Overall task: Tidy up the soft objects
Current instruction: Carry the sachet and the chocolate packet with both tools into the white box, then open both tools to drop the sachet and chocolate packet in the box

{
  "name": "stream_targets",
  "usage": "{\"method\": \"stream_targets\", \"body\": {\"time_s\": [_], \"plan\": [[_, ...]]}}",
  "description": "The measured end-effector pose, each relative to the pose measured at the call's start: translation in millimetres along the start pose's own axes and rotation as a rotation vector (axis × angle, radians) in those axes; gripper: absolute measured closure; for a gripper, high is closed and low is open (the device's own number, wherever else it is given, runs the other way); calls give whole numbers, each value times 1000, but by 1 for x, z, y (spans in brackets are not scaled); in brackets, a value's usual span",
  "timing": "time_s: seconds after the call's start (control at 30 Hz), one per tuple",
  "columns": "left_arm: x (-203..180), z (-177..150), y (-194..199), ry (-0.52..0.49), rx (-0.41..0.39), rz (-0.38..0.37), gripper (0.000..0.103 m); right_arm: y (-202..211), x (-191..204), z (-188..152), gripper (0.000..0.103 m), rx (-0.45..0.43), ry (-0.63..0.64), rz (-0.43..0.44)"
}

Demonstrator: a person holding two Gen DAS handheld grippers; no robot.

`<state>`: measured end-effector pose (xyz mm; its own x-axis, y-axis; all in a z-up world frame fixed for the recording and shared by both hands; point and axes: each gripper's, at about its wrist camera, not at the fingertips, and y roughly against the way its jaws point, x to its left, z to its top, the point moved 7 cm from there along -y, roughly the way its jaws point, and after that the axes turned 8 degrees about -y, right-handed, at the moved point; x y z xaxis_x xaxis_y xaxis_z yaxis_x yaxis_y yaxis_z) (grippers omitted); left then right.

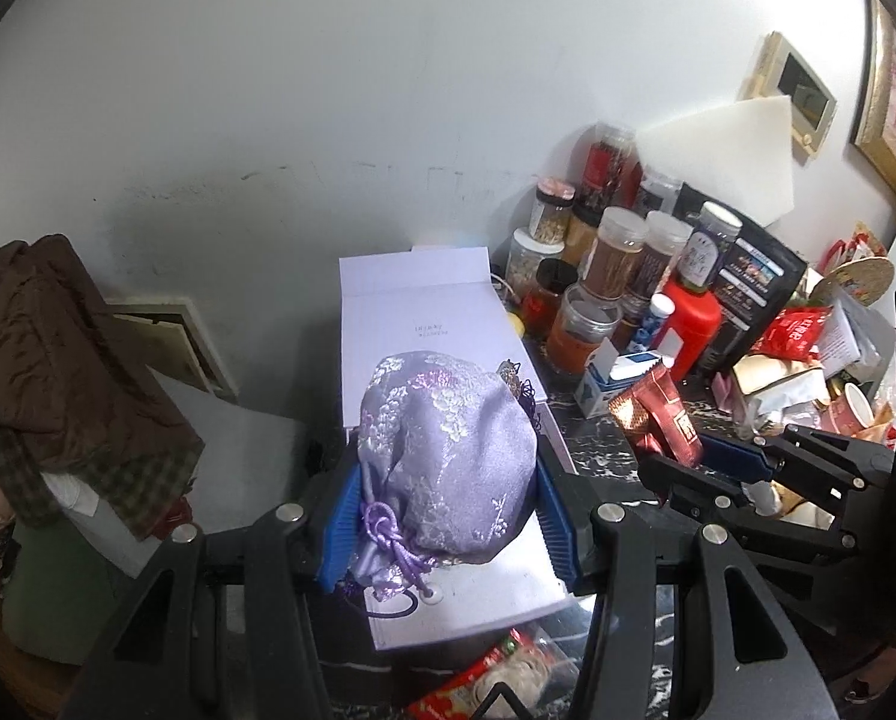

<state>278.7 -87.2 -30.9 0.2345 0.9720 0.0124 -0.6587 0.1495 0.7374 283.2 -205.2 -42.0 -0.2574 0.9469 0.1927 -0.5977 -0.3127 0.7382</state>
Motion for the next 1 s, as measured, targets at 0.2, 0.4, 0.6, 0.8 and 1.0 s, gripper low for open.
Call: {"method": "stream_targets", "body": {"time_s": [0.2,0.4,0.6,0.8,1.0], "plan": [[-1,-8,-47,-24,59,-4,52,-39,-8,3,77,23,12,-12],[1,-25,-97,-16,125,-18,52,-84,-23,-8,77,84,9,-15],[-1,-38,-137,-41,172,2,52,-127,-36,-22,77,146,-3,-13],[0,-41,-169,-46,200,26,52,-155,-45,-33,77,186,-5,-18],[-4,-43,-192,-61,245,20,50,-171,-54,-39,74,214,-17,-28]]}}
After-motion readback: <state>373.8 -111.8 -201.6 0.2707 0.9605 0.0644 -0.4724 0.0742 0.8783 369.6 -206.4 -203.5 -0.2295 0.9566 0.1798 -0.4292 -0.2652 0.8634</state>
